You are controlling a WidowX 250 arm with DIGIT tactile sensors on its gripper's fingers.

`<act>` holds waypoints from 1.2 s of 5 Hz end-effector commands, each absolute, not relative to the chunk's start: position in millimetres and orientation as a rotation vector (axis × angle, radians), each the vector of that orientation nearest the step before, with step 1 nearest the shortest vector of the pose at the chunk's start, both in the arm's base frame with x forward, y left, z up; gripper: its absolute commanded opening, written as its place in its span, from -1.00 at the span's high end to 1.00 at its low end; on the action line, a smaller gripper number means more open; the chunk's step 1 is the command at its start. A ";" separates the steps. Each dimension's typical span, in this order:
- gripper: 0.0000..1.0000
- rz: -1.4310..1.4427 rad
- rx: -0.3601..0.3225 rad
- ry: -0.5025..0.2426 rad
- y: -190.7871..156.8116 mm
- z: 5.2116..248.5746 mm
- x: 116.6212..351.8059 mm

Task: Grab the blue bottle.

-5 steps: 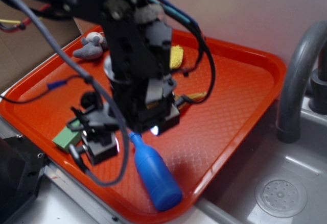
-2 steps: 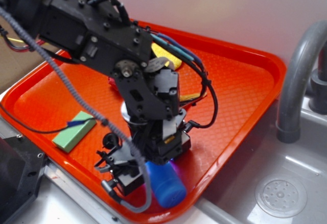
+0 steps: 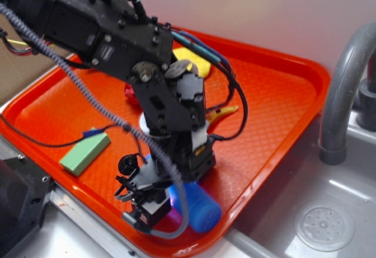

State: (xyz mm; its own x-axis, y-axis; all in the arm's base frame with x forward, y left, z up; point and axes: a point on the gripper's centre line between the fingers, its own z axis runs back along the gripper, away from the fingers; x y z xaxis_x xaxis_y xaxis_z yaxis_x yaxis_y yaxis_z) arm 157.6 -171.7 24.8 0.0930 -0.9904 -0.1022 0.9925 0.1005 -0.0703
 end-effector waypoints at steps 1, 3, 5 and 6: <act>1.00 -0.960 0.066 -0.027 -112.0 124.9 185.8; 1.00 -0.456 -0.031 -0.110 -70.2 203.7 177.4; 1.00 0.042 0.009 -0.207 -76.0 236.9 171.8; 1.00 0.152 0.082 -0.161 -85.1 225.2 185.6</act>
